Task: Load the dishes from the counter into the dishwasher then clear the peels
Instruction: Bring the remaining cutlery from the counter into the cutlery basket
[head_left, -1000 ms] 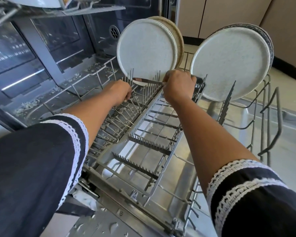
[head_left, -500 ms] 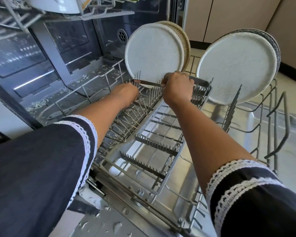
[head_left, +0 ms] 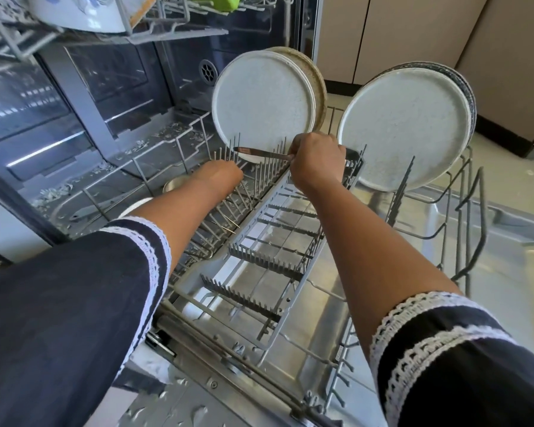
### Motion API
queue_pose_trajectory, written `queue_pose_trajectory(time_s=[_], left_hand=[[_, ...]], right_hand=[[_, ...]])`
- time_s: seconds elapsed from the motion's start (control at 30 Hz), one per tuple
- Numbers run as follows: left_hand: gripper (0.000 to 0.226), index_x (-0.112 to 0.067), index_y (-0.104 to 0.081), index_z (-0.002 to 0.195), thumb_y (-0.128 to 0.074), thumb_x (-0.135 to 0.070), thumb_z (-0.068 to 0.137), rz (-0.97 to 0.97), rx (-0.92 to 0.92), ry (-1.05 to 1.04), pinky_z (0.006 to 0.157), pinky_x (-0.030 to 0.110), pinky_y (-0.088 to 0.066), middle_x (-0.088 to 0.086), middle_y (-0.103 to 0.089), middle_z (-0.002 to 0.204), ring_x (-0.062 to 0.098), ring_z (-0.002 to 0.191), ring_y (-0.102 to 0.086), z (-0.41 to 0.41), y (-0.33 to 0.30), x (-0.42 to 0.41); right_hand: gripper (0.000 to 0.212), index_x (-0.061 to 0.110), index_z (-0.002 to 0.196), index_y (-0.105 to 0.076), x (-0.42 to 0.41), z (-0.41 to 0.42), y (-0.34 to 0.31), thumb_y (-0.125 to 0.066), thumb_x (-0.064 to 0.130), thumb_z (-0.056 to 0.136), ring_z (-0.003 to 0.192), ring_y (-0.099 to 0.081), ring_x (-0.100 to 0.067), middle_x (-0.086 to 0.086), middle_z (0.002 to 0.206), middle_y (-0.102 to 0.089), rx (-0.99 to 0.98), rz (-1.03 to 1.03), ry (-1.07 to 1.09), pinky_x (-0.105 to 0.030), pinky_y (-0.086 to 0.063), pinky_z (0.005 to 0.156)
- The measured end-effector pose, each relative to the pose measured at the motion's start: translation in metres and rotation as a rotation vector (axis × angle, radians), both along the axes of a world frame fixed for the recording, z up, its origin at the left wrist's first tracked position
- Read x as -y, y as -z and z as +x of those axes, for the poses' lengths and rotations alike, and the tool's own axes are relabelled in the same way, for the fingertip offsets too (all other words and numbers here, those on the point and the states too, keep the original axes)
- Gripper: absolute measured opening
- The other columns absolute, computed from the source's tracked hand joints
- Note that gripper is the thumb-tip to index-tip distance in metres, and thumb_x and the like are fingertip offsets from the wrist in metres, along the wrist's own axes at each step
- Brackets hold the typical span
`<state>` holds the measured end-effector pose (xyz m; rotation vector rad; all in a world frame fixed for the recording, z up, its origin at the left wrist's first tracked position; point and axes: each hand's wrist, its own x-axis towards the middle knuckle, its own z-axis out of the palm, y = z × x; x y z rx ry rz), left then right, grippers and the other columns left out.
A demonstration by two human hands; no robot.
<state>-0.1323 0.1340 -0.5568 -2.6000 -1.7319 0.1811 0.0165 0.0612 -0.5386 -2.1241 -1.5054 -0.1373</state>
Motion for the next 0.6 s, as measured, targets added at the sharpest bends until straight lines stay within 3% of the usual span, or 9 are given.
queue_pose_trajectory(time_s=[0.07,0.2,0.3,0.37,0.5,0.6], left_hand=[[0.021,0.003,-0.061,0.106,-0.047,0.001,0.091,-0.021,0.017,0.005,0.078,0.035,-0.049,0.015,-0.059,0.096,0.031,0.089,-0.060,-0.004,-0.001,0.002],[0.024,-0.013,-0.071,0.100,-0.065,0.003,0.084,-0.022,0.085,0.085,0.072,0.030,-0.050,0.008,-0.066,0.105,0.022,0.084,-0.063,-0.021,-0.009,-0.006],[0.030,-0.018,-0.075,0.096,-0.062,0.006,0.082,0.009,0.215,0.087,0.079,0.028,-0.047,0.004,-0.065,0.108,0.021,0.090,-0.062,-0.032,-0.024,-0.018],[0.029,-0.017,-0.076,0.093,-0.060,0.005,0.083,0.086,0.352,0.059,0.082,0.025,-0.044,0.003,-0.069,0.105,0.021,0.094,-0.062,-0.037,-0.035,-0.024],[0.018,-0.008,-0.072,0.092,-0.068,0.004,0.081,0.261,0.559,-0.003,0.074,0.020,-0.041,0.005,-0.066,0.096,0.019,0.088,-0.060,-0.039,-0.044,-0.034],[0.030,-0.009,-0.071,0.100,-0.078,0.001,0.073,0.215,0.512,0.128,0.075,0.022,-0.042,0.004,-0.056,0.101,0.016,0.088,-0.052,-0.035,-0.039,-0.038]], right_hand=[[0.025,0.015,0.109,-0.068,-0.001,-0.002,0.000,-0.054,0.006,0.091,0.113,-0.051,-0.030,-0.008,0.111,-0.063,0.009,-0.005,-0.008,-0.042,-0.039,0.101],[0.025,0.017,0.111,-0.067,-0.006,-0.013,-0.003,-0.055,0.008,0.090,0.115,-0.051,-0.029,-0.007,0.111,-0.064,0.011,-0.019,-0.012,-0.043,-0.036,0.102],[0.028,0.018,0.113,-0.066,-0.014,-0.024,-0.002,-0.056,0.007,0.090,0.118,-0.050,-0.029,-0.006,0.113,-0.064,0.016,-0.040,-0.026,-0.044,-0.035,0.105],[0.028,0.018,0.114,-0.066,-0.019,-0.030,0.000,-0.056,0.007,0.090,0.118,-0.050,-0.028,-0.006,0.114,-0.064,0.025,-0.047,-0.028,-0.045,-0.033,0.106],[0.026,0.018,0.113,-0.066,-0.029,-0.040,0.005,-0.057,0.008,0.090,0.116,-0.051,-0.028,-0.006,0.113,-0.064,0.023,-0.053,-0.017,-0.048,-0.028,0.110],[0.025,0.019,0.108,-0.068,-0.034,-0.044,0.008,-0.058,0.007,0.088,0.115,-0.052,-0.029,-0.005,0.110,-0.065,0.019,-0.040,-0.016,-0.052,-0.028,0.110]])
